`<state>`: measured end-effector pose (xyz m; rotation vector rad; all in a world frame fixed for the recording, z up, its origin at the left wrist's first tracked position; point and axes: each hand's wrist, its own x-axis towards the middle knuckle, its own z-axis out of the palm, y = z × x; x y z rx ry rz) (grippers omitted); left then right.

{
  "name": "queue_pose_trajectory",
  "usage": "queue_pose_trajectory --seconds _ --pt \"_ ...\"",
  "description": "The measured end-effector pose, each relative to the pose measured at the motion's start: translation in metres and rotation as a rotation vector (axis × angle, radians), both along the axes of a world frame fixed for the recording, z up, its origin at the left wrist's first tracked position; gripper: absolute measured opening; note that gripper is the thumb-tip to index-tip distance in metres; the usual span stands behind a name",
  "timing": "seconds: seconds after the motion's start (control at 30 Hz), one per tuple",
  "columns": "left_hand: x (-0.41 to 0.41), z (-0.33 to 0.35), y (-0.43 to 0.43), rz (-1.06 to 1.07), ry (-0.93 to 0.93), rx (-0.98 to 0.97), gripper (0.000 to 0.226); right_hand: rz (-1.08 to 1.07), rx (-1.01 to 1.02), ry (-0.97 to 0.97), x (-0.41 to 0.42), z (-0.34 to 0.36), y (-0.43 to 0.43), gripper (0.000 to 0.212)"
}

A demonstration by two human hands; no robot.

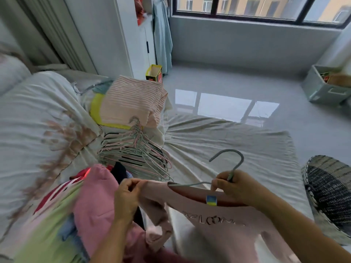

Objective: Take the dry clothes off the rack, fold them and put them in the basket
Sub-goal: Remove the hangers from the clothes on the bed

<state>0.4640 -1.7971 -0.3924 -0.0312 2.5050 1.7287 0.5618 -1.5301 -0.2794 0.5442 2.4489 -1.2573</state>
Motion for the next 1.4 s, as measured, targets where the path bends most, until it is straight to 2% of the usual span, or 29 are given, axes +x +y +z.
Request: queue_pose_trajectory --seconds 0.1,0.17,0.33,0.43,0.63,0.77,0.83,0.9,0.97,1.1,1.23,1.4 --pt "-0.017 0.011 -0.031 0.035 0.056 0.064 0.012 -0.039 -0.064 0.048 0.002 0.028 -0.010 0.024" --pt "-0.023 0.019 -0.042 0.006 0.069 0.104 0.015 -0.026 -0.065 0.056 0.004 0.038 -0.019 0.023" --pt "-0.037 0.015 -0.066 0.086 -0.064 0.171 0.021 -0.008 -0.006 0.105 0.010 0.046 -0.050 0.024" --pt "-0.038 0.007 -0.085 0.138 -0.118 0.147 0.019 -0.029 -0.008 0.110 0.016 0.045 -0.065 0.024" --pt "-0.012 0.016 -0.119 0.185 -0.081 0.076 0.018 -0.029 -0.021 0.109 0.042 0.050 -0.085 0.025" --pt "0.013 0.031 -0.130 0.211 -0.042 0.043 0.021 -0.047 -0.083 0.198 0.070 0.049 -0.089 0.026" --pt "0.031 0.045 -0.137 0.189 0.000 0.036 0.019 -0.195 -0.265 0.287 0.084 0.052 -0.086 0.026" --pt "0.047 0.060 -0.146 0.195 0.042 0.045 0.016 -0.354 -0.539 0.404 0.095 0.053 -0.082 0.045" --pt "0.059 0.080 -0.156 0.198 0.089 0.058 0.022 -0.437 -0.694 0.515 0.097 0.050 -0.080 0.057" --pt "0.074 0.126 -0.174 0.190 0.139 0.078 0.021 -0.510 -0.825 0.638 0.077 0.052 -0.106 0.024" --pt "0.089 0.171 -0.192 0.191 0.209 0.109 0.018 -0.567 -1.073 0.779 0.049 0.082 -0.131 0.026" --pt "0.062 0.224 -0.233 0.359 0.351 0.448 0.024 -0.630 -1.313 0.921 0.017 0.123 -0.128 0.024"
